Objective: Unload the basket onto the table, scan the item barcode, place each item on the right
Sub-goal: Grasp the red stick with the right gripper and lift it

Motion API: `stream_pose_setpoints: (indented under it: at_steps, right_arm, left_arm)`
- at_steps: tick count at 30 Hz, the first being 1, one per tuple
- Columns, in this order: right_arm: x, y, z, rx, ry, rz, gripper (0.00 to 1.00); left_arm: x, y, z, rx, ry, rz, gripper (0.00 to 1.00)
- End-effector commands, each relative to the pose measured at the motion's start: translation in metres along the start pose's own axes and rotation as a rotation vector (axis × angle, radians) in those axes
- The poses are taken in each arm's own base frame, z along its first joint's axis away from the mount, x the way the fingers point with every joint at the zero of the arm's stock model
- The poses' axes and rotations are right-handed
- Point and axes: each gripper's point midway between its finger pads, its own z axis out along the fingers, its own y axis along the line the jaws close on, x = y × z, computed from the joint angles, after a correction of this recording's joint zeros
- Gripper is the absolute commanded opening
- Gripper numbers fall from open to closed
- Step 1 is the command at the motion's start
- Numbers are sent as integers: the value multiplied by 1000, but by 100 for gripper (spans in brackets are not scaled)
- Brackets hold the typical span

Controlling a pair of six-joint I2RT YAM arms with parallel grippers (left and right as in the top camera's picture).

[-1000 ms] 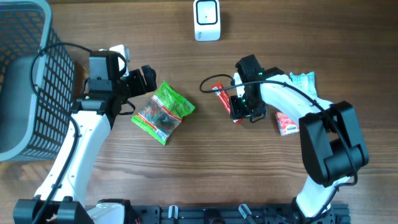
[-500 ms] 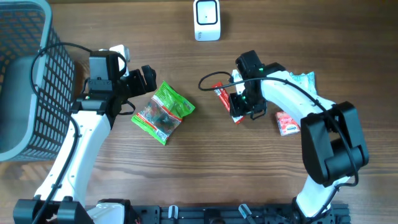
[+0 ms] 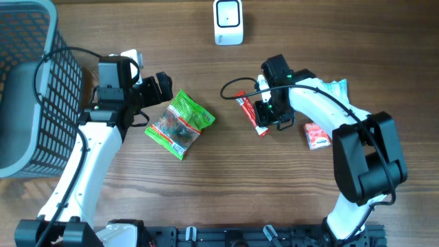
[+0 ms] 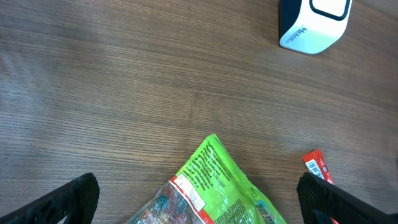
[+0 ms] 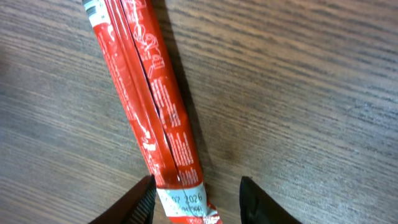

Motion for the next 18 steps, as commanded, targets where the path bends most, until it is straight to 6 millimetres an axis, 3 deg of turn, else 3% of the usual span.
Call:
stream_pose_setpoints:
  at_steps: [1,3,7,8,9,11,13,18]
  right_arm:
    - [11,-6,8,19,20,29,40]
    - [18,-8,16,20,29,31,39]
    - [27,-11,21,24,50,30,27]
    - [27,-11,21,28,49,29,22]
    - [26,-11,21,28,45,22,4]
    - [19,-12,14,40,27,20,5]
    - [10,-19,-1,96,-10,27,4]
    - [-6,-43,-69,295,-173,28,4]
  left_arm:
    - [-6,1,-4,-4,-20,13,100]
    - [-6,1,-4,-4,-20,13,100]
    - [-6,1,-4,-4,-20,13,100]
    - [-6,1,-4,-4,-20,13,100]
    - [-6,1,-4,-4,-20,13,100]
    - [-6,1,-4,-4,-20,13,100]
    - [-6,1,-4,-4,-20,13,100]
    - [-6,1,-4,-4,-20,13,100]
